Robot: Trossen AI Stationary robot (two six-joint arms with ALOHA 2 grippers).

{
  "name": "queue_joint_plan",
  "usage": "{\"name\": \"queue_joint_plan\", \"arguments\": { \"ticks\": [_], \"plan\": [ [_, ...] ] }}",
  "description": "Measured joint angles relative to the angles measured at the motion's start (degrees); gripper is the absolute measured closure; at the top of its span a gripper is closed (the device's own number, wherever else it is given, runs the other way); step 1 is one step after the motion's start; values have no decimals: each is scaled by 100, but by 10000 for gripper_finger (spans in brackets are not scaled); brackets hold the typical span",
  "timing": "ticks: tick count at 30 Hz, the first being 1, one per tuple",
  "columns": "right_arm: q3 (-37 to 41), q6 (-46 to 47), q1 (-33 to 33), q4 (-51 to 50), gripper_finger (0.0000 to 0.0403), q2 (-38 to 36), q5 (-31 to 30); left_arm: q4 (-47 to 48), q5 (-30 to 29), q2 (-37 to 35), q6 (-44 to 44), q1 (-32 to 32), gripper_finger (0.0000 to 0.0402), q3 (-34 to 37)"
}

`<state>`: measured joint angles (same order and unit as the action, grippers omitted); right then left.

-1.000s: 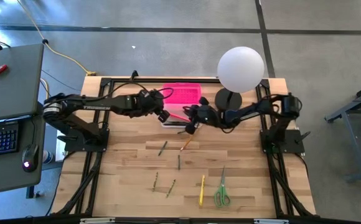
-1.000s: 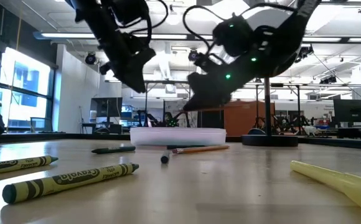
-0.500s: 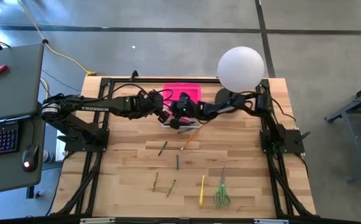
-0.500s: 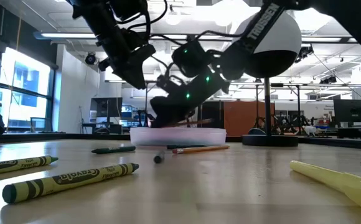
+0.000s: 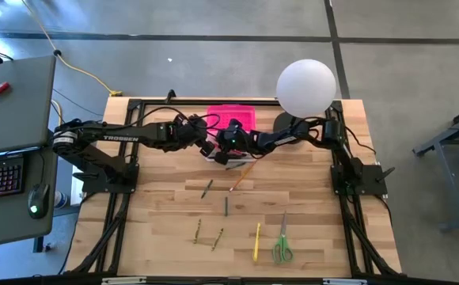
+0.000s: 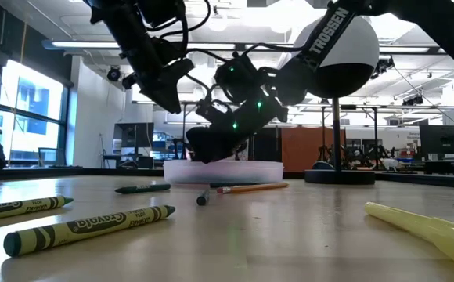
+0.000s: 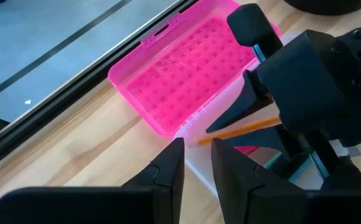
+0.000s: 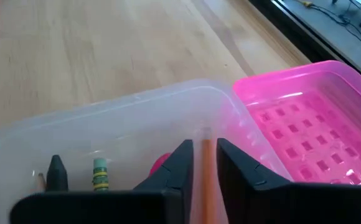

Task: Pick & place school supplies into a supply box
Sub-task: Put the orange pencil into the transparent supply box

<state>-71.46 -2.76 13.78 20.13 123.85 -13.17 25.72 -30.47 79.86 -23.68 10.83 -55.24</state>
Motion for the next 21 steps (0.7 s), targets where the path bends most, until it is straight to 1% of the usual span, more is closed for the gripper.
{"name": "queue_joint_plan", "arguments": {
  "ticks": [3,6,9,11,15,17,21],
  "plan": [
    [0,19,-7,-143,332,-47,-28,1,1,-1,0,0,289,0],
    [13,74,-29,-556,314,-239,-64,1,-1,1,0,0,289,0],
    [22,-91,-82,-1160,302,-598,-108,19,-1,1,1,0,289,0],
    [15,-215,-148,-1588,297,-913,17,21,-6,1,0,0,289,0],
    [11,-536,-278,-2637,296,-1461,662,23,-10,1,2,0,289,0],
    [13,-724,-338,-3038,298,-1640,1184,33,-10,1,2,0,289,2],
    [97,-780,-470,-3206,305,-1746,2432,61,-5,1,0,0,289,2]
  ]
}}
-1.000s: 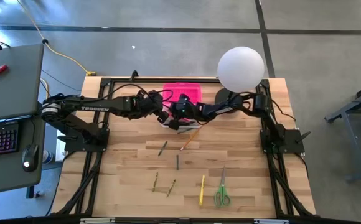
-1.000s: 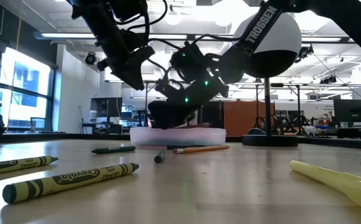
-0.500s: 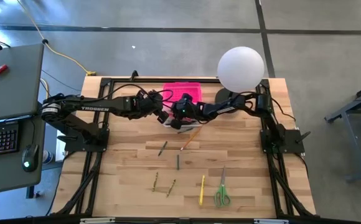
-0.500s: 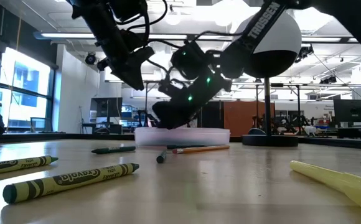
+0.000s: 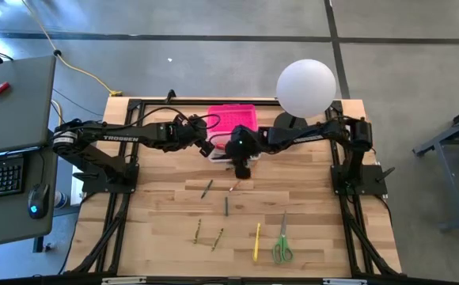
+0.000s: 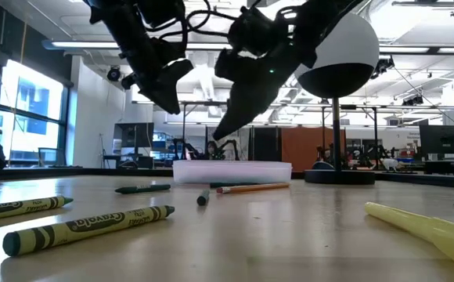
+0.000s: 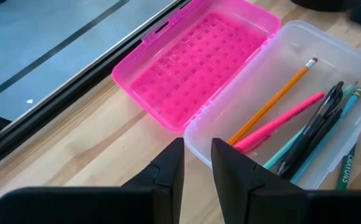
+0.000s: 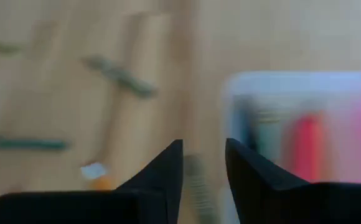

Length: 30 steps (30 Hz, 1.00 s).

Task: Pick & place school supplies into a supply box
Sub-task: Put the orange pencil into the transparent supply box

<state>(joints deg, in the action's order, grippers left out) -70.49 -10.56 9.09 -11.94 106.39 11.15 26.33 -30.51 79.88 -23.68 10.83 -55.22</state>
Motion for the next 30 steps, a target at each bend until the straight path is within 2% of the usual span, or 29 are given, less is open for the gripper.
{"name": "queue_joint_plan", "arguments": {
  "ticks": [3,7,16,23,30],
  "plan": [
    [263,-3,-188,-31,311,7,624,51,14,0,0,0,289,0],
    [720,-149,-465,190,315,9,674,83,21,0,0,0,289,0],
    [1672,-715,-687,2299,314,11,130,74,21,0,-15,0,289,0],
    [1940,-1011,-643,2286,311,9,372,70,43,0,-15,0,289,0],
    [2047,-1440,-567,2368,313,9,126,69,43,0,-18,0,289,0]
  ]
}}
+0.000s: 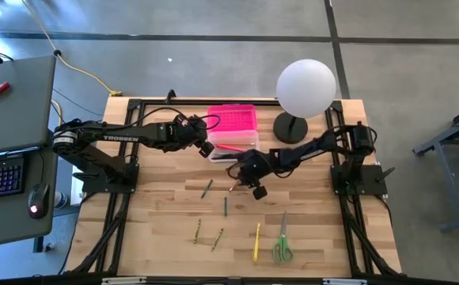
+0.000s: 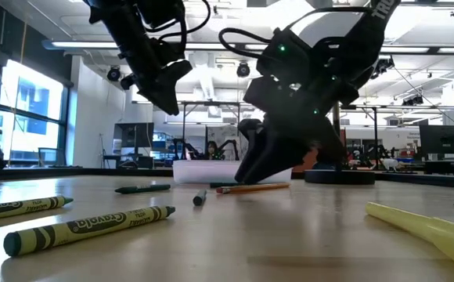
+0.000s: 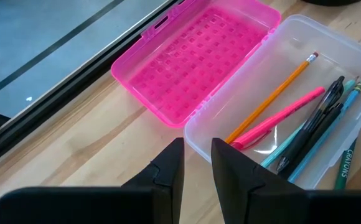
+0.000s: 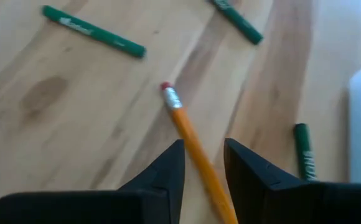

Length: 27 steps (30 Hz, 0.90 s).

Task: Pick & place school supplies into a supply box
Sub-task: Put the orange pencil into the transparent supply box

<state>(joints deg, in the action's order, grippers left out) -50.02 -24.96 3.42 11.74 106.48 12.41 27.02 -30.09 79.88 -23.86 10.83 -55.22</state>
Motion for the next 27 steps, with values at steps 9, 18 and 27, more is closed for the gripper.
{"name": "queue_joint_plan", "arguments": {
  "ticks": [9,18,27],
  "plan": [
    [0,-75,187,18,316,22,438,0,7,2,0,0,289,0],
    [-4,-100,194,8,316,75,456,4,9,0,-2,0,289,0],
    [-15,-97,236,70,316,381,485,9,9,2,-2,0,289,0]
  ]
}}
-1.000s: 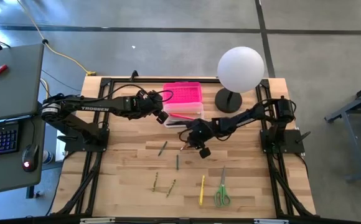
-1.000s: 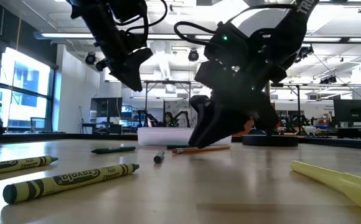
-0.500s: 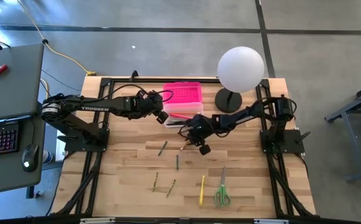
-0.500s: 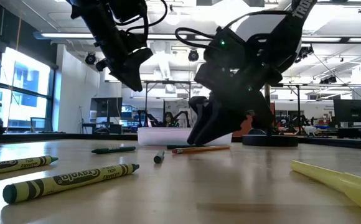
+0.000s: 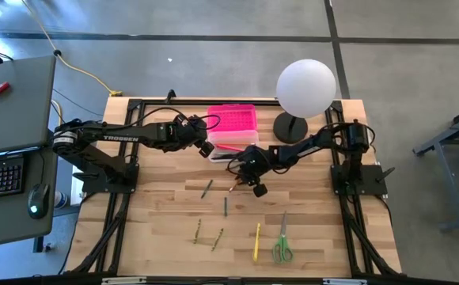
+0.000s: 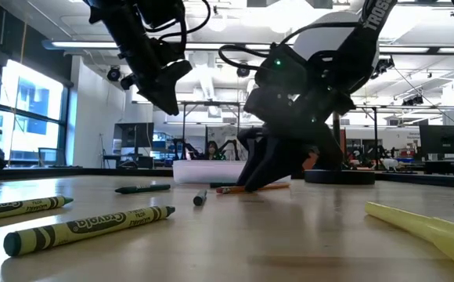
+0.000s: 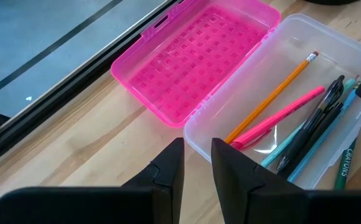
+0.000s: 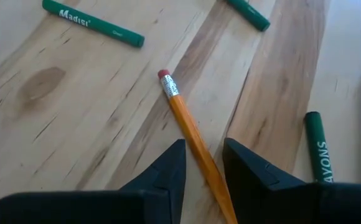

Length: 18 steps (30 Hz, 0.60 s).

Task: Pick & place school supplies into a supply box
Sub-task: Put the orange pencil into the transparent supply box

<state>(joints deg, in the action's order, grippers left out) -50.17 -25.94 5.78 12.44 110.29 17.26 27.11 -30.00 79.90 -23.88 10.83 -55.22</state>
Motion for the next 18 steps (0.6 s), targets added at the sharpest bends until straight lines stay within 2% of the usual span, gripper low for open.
{"name": "queue_joint_plan", "arguments": {
  "ticks": [7,14,18],
  "plan": [
    [-3,59,-39,-171,337,12,-20,4,0,-2,4,0,289,0],
    [-7,893,-365,-79,395,23,112,4,0,-2,9,0,289,0],
    [3,1258,-646,47,394,26,-54,4,0,-2,13,0,289,0]
  ]
}}
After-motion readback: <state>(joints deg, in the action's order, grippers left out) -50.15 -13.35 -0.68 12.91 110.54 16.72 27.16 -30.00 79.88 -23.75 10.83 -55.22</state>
